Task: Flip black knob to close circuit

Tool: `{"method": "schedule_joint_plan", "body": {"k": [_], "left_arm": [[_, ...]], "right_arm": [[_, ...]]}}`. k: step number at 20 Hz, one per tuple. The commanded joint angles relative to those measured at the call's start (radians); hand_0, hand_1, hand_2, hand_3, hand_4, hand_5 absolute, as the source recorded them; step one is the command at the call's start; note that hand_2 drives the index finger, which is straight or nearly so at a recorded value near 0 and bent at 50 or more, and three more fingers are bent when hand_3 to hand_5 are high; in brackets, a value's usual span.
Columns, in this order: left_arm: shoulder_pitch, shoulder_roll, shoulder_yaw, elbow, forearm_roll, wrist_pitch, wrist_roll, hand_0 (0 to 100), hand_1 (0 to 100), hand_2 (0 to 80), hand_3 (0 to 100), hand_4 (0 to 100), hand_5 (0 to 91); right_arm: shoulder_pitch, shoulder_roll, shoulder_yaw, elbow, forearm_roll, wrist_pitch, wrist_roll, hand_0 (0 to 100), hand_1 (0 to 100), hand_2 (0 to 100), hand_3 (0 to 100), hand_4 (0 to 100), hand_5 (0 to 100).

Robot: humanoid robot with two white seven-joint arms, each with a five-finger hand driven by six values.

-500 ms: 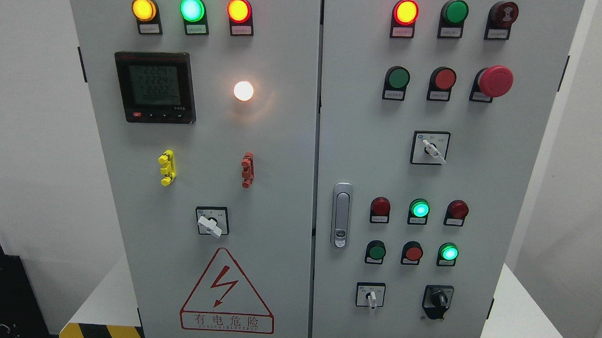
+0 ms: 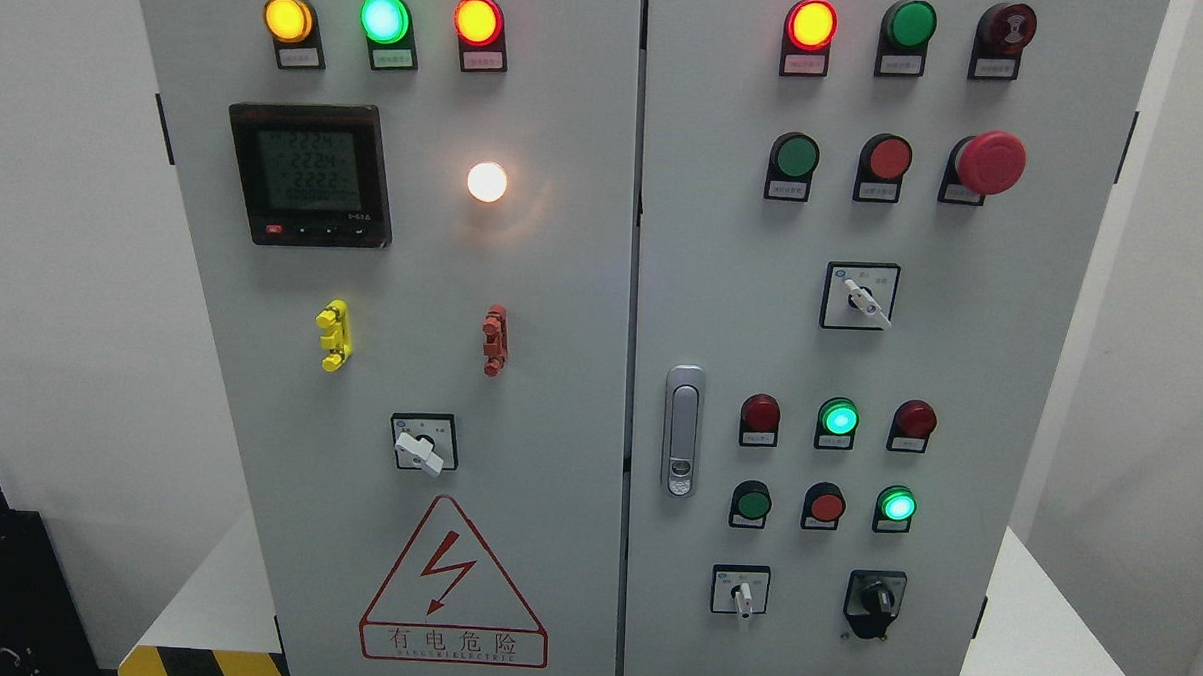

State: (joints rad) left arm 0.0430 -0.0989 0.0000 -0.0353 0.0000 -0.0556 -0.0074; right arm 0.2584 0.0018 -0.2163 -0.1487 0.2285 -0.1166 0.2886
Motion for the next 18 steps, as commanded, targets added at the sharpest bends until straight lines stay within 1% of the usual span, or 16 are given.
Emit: {"method": "schedule_joint_plan", "body": {"k": [1, 3, 4, 5, 6, 7, 8, 11, 13, 14, 18], "left_arm": [[0.0, 0.001, 0.011, 0.0, 0.008, 0.0, 0.0, 0, 0, 0.0, 5, 3, 0.0], [0.0, -0.001, 0.011, 0.0, 0.008, 0.0, 0.0, 0, 0, 0.0, 5, 3, 0.0], [0.0, 0.001, 0.011, 0.0, 0.008, 0.0, 0.0, 0, 0, 0.0, 5, 3, 0.0], [0.0, 0.001, 0.011, 0.0, 0.008, 0.0, 0.0, 0, 0, 0.0, 5, 3, 0.0], [0.0, -0.001, 0.011, 0.0, 0.008, 0.0, 0.0, 0, 0, 0.0, 5, 3, 0.0], [0.0, -0.001, 0.011, 0.0, 0.008, 0.0, 0.0, 0, 0, 0.0, 5, 3, 0.0], [0.0, 0.001, 0.011, 0.0, 0.008, 0.0, 0.0, 0, 0, 0.0, 5, 3, 0.0], [0.0, -0.001, 0.011, 0.0, 0.008, 0.0, 0.0, 0, 0, 0.0, 5, 3, 0.0], [0.0, -0.001, 0.011, 0.0, 0.008, 0.0, 0.0, 0, 0, 0.0, 5, 3, 0.0], [0.0, 0.001, 0.011, 0.0, 0.008, 0.0, 0.0, 0, 0, 0.0, 5, 3, 0.0], [0.0, 0.001, 0.011, 0.0, 0.008, 0.0, 0.0, 0, 0, 0.0, 5, 3, 0.0]], "right_arm": [[0.007, 0.082, 0.006, -0.383, -0.003, -0.07, 0.052, 0, 2, 0, 4, 0, 0], [0.028, 0.096, 0.024, -0.544, -0.014, -0.164, 0.056, 0, 2, 0, 7, 2, 0], [0.042, 0.101, 0.059, -0.639, -0.05, -0.198, 0.055, 0, 2, 2, 9, 5, 0], [0.059, 0.099, 0.11, -0.74, -0.104, -0.212, 0.055, 0, 3, 3, 10, 6, 0], [0.076, 0.099, 0.151, -0.853, -0.168, -0.212, 0.055, 0, 3, 5, 12, 8, 0], [0.088, 0.099, 0.17, -0.968, -0.22, -0.206, 0.055, 0, 3, 6, 14, 10, 0], [0.093, 0.101, 0.176, -1.065, -0.251, -0.19, 0.055, 0, 4, 6, 14, 10, 0], [0.093, 0.101, 0.173, -1.309, -0.262, -0.131, 0.055, 0, 6, 8, 18, 15, 1], [0.093, 0.099, 0.172, -1.448, -0.264, -0.109, 0.055, 0, 10, 10, 21, 19, 4], [0.093, 0.101, 0.172, -1.512, -0.265, -0.095, 0.055, 0, 11, 10, 21, 19, 5], [0.093, 0.104, 0.176, -1.722, -0.264, -0.042, 0.052, 0, 13, 12, 27, 26, 13]]}}
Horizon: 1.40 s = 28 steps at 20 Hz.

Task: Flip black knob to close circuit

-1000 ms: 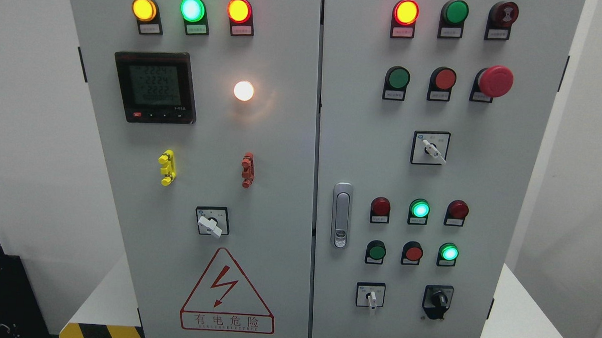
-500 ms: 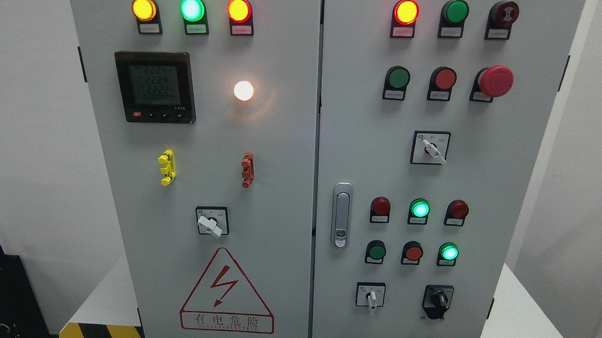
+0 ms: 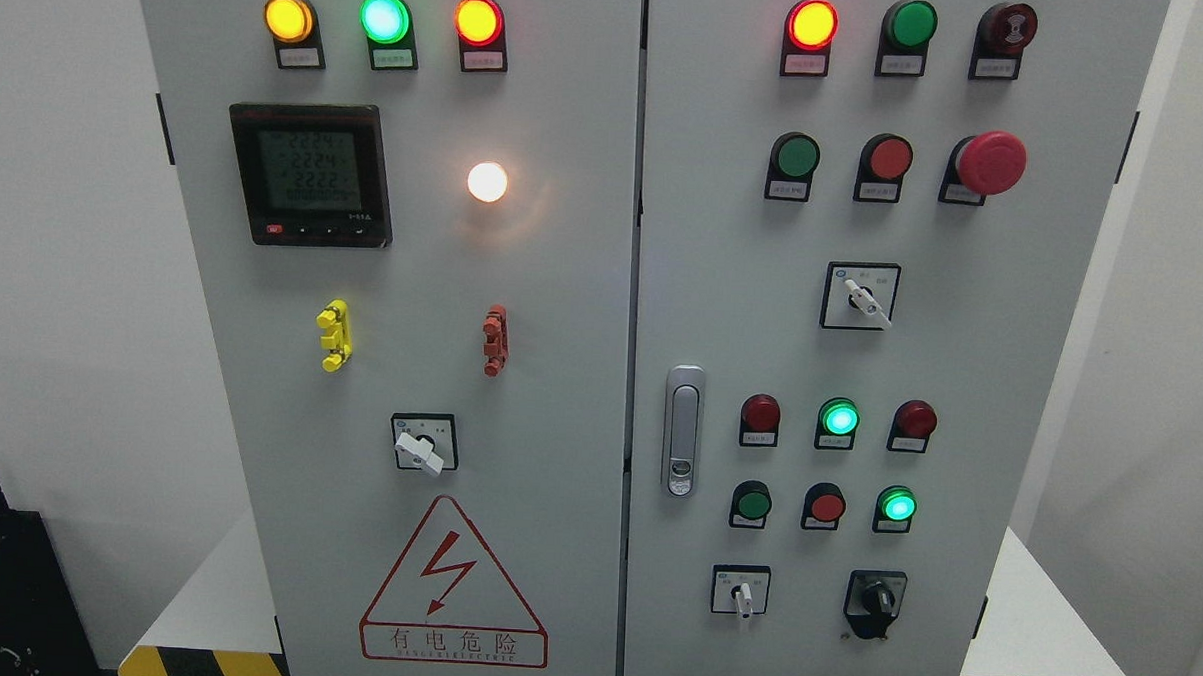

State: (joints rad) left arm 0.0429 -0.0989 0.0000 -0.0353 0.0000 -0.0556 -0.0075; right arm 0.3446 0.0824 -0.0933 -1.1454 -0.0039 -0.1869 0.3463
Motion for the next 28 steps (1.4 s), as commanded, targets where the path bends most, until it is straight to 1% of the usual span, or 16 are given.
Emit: {"method": "schedule_joint_plan", "body": {"k": [1, 4, 5, 6, 7, 8, 9, 10, 11, 14, 16, 18, 20, 21, 26, 28], "left_arm": [[0.0, -0.001, 0.011, 0.0, 0.008, 0.0, 0.0, 0, 0, 0.0, 5, 3, 0.0], [0.0, -0.001, 0.011, 0.0, 0.008, 0.0, 0.0, 0, 0, 0.0, 5, 3, 0.0], [0.0, -0.001, 0.011, 0.0, 0.008, 0.0, 0.0, 0, 0, 0.0, 5, 3, 0.0], [0.0, -0.001, 0.011, 0.0, 0.008, 0.0, 0.0, 0, 0, 0.0, 5, 3, 0.0], [0.0, 0.001, 0.011, 0.0, 0.008, 0.0, 0.0, 0, 0, 0.0, 5, 3, 0.0], [0.0, -0.001, 0.011, 0.0, 0.008, 0.0, 0.0, 0, 0, 0.0, 5, 3, 0.0], [0.0, -0.001, 0.011, 0.0, 0.008, 0.0, 0.0, 0, 0, 0.0, 5, 3, 0.0], [0.0, -0.001, 0.011, 0.0, 0.008, 0.0, 0.0, 0, 0, 0.0, 5, 3, 0.0], [0.0, 0.001, 0.011, 0.0, 0.008, 0.0, 0.0, 0, 0, 0.0, 5, 3, 0.0], [0.0, -0.001, 0.012, 0.0, 0.008, 0.0, 0.0, 0, 0, 0.0, 5, 3, 0.0], [0.0, -0.001, 0.011, 0.0, 0.008, 0.0, 0.0, 0, 0, 0.0, 5, 3, 0.0], [0.0, -0.001, 0.011, 0.0, 0.008, 0.0, 0.0, 0, 0, 0.0, 5, 3, 0.0], [0.0, -0.001, 0.011, 0.0, 0.008, 0.0, 0.0, 0, 0, 0.0, 5, 3, 0.0], [0.0, 0.001, 0.011, 0.0, 0.008, 0.0, 0.0, 0, 0, 0.0, 5, 3, 0.0], [0.0, 0.001, 0.011, 0.0, 0.008, 0.0, 0.0, 0, 0, 0.0, 5, 3, 0.0], [0.0, -0.001, 0.011, 0.0, 0.008, 0.0, 0.0, 0, 0, 0.0, 5, 3, 0.0]], "right_arm": [[0.004, 0.023, 0.052, -0.766, -0.031, 0.029, -0.009, 0, 13, 12, 27, 26, 14], [-0.009, 0.03, 0.043, -0.875, -0.013, 0.03, -0.017, 0, 15, 16, 34, 35, 19], [-0.012, 0.031, 0.031, -0.904, 0.025, 0.029, -0.018, 0, 15, 21, 43, 41, 24], [-0.012, 0.028, 0.008, -0.922, 0.1, 0.026, -0.021, 0, 16, 29, 55, 52, 38], [-0.013, 0.027, -0.024, -0.932, 0.195, 0.015, -0.03, 0, 17, 32, 58, 55, 45], [-0.015, 0.025, -0.048, -0.933, 0.299, -0.005, -0.038, 0, 20, 42, 70, 66, 63], [-0.022, 0.025, -0.069, -0.933, 0.4, -0.047, -0.041, 0, 22, 48, 75, 68, 64], [-0.027, 0.025, -0.106, -0.933, 0.492, -0.087, -0.041, 0, 22, 48, 76, 69, 65], [-0.035, 0.025, -0.132, -0.933, 0.581, -0.118, -0.041, 0, 24, 53, 79, 71, 68], [-0.091, 0.016, -0.149, -0.942, 0.806, -0.144, -0.067, 0, 26, 66, 88, 74, 78], [-0.172, -0.018, -0.151, -0.942, 0.939, -0.123, -0.066, 0, 25, 71, 92, 76, 80], [-0.26, -0.058, -0.149, -0.935, 1.106, -0.035, -0.047, 0, 23, 79, 99, 78, 82], [-0.321, -0.09, -0.141, -0.915, 1.179, 0.05, 0.012, 0, 18, 83, 100, 79, 84], [-0.337, -0.09, -0.141, -0.901, 1.187, 0.069, 0.031, 0, 15, 84, 100, 80, 84], [-0.366, -0.116, -0.141, -0.878, 1.297, 0.118, 0.04, 0, 6, 86, 100, 82, 84], [-0.381, -0.118, -0.134, -0.876, 1.332, 0.147, 0.062, 0, 2, 87, 100, 82, 85]]}}
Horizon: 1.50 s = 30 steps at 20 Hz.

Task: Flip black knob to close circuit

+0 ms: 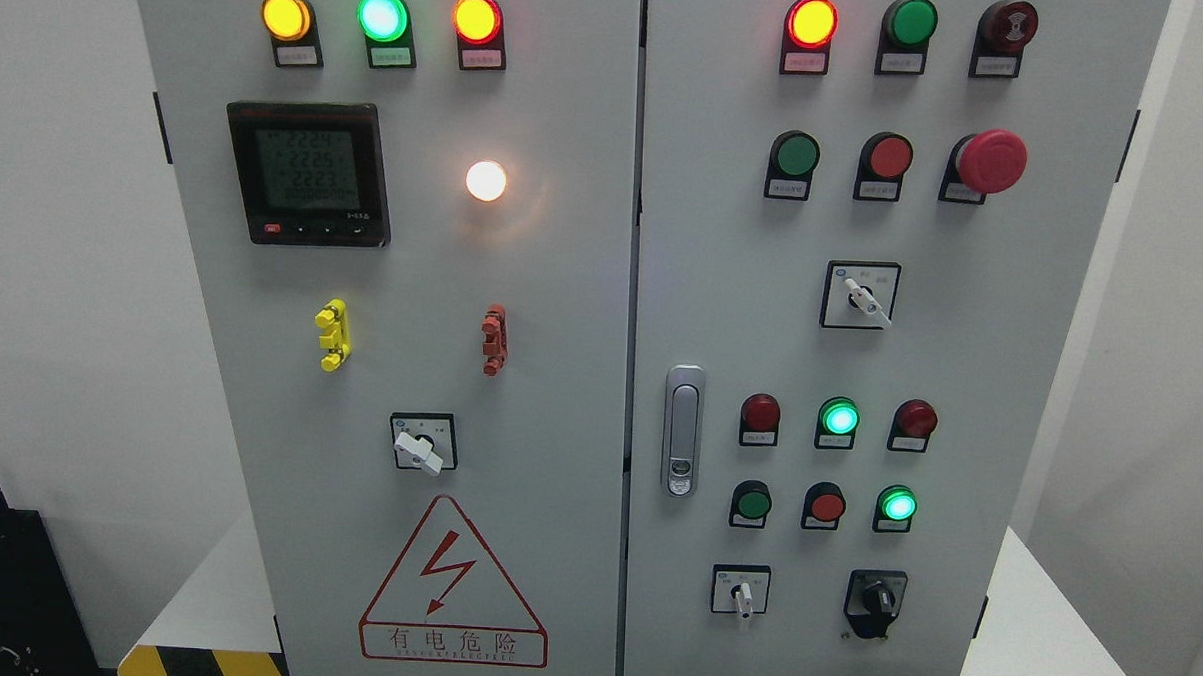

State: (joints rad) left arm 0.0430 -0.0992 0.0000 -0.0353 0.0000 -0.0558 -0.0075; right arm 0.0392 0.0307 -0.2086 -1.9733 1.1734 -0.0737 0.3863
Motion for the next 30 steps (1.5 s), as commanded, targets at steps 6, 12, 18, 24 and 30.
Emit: {"method": "schedule_joint_plan", "body": {"k": [6, 12, 18, 24, 30], "left_arm": [[0.0, -0.001, 0.011, 0.0, 0.008, 0.001, 0.0, 0, 0, 0.0, 5, 3, 0.0], [0.0, 0.001, 0.011, 0.0, 0.008, 0.001, 0.0, 0, 0, 0.0, 5, 3, 0.0], [0.0, 0.001, 0.011, 0.0, 0.008, 0.001, 0.0, 0, 0, 0.0, 5, 3, 0.0], [0.0, -0.001, 0.011, 0.0, 0.008, 0.001, 0.0, 0, 0, 0.0, 5, 3, 0.0], [0.0, 0.001, 0.011, 0.0, 0.008, 0.001, 0.0, 0, 0, 0.0, 5, 3, 0.0]], "right_arm": [[-0.148, -0.064, 0.078, -0.006, 0.274, 0.109, 0.066, 0, 0, 88, 100, 82, 85], [-0.168, -0.057, 0.13, 0.079, 0.292, 0.196, 0.052, 0, 0, 88, 100, 82, 85], [-0.173, -0.052, 0.138, 0.117, 0.29, 0.239, 0.029, 0, 0, 88, 100, 82, 85], [-0.188, -0.052, 0.189, 0.168, 0.29, 0.294, 0.003, 0, 0, 88, 100, 82, 85], [-0.246, -0.052, 0.186, 0.224, 0.288, 0.302, -0.007, 0, 0, 88, 100, 83, 86]]}}
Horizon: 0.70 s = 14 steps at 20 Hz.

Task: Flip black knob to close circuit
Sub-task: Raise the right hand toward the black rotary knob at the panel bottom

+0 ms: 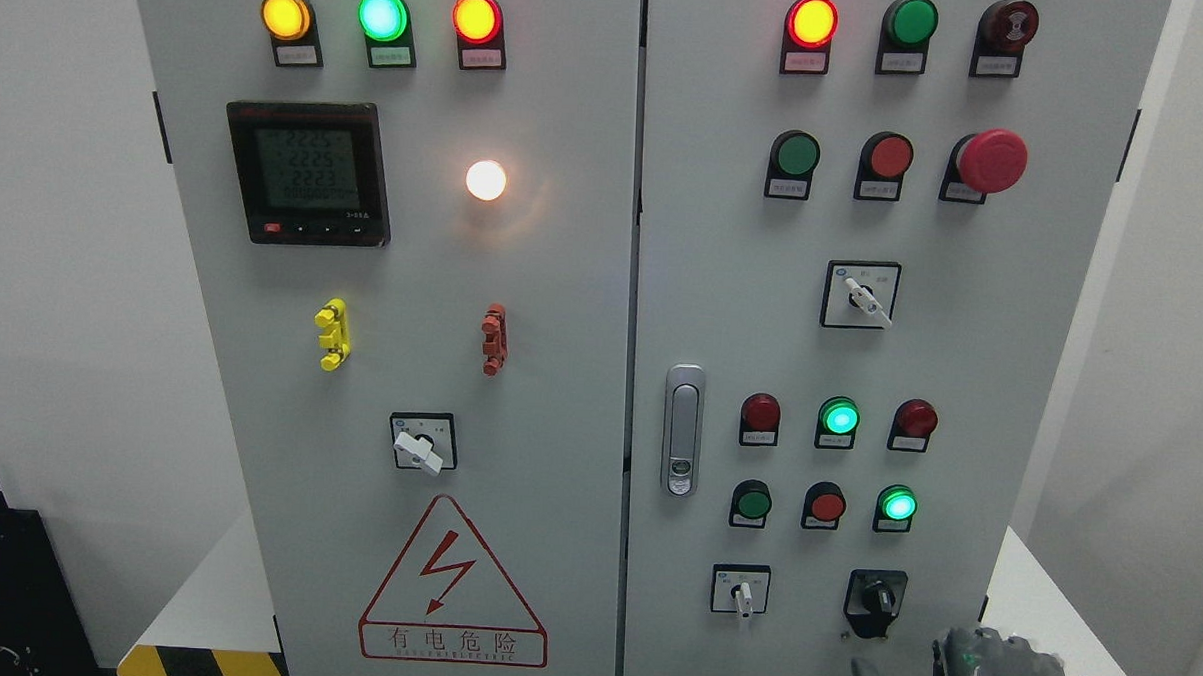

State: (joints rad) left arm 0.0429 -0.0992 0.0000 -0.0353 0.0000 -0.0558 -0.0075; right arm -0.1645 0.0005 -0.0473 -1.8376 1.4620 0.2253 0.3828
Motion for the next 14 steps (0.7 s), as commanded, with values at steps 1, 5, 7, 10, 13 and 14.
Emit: {"method": "schedule_joint_plan", "body": {"k": [1, 5, 7, 10, 13, 14], "left_arm": [[0.0, -0.001, 0.011, 0.0, 0.008, 0.001, 0.0, 0, 0, 0.0, 5, 3, 0.0], [0.0, 0.001, 0.011, 0.0, 0.008, 0.001, 0.0, 0, 0, 0.0, 5, 3, 0.0], [0.0, 0.001, 0.011, 0.0, 0.008, 0.001, 0.0, 0, 0, 0.0, 5, 3, 0.0], [0.0, -0.001, 0.011, 0.0, 0.008, 0.001, 0.0, 0, 0, 0.0, 5, 3, 0.0], [0.0, 0.001, 0.011, 0.0, 0.008, 0.001, 0.0, 0, 0, 0.0, 5, 3, 0.0], [0.0, 0.001, 0.011, 0.0, 0.008, 0.001, 0.0, 0, 0, 0.0, 5, 3, 0.0]], "right_arm": [[-0.052, -0.022, 0.02, 0.098, 0.0, 0.003, -0.004, 0, 0, 89, 100, 83, 86], [-0.07, -0.028, 0.01, 0.118, -0.008, 0.003, -0.004, 0, 0, 89, 100, 83, 86], [-0.072, -0.028, 0.001, 0.124, -0.011, 0.003, -0.004, 0, 0, 89, 100, 83, 86], [-0.072, -0.033, -0.025, 0.124, -0.018, 0.0, -0.004, 0, 0, 89, 100, 83, 86], [-0.073, -0.033, -0.029, 0.124, -0.029, 0.002, -0.004, 0, 0, 89, 100, 83, 86], [-0.079, -0.033, -0.031, 0.124, -0.034, 0.003, -0.004, 0, 0, 89, 100, 83, 86]]}}
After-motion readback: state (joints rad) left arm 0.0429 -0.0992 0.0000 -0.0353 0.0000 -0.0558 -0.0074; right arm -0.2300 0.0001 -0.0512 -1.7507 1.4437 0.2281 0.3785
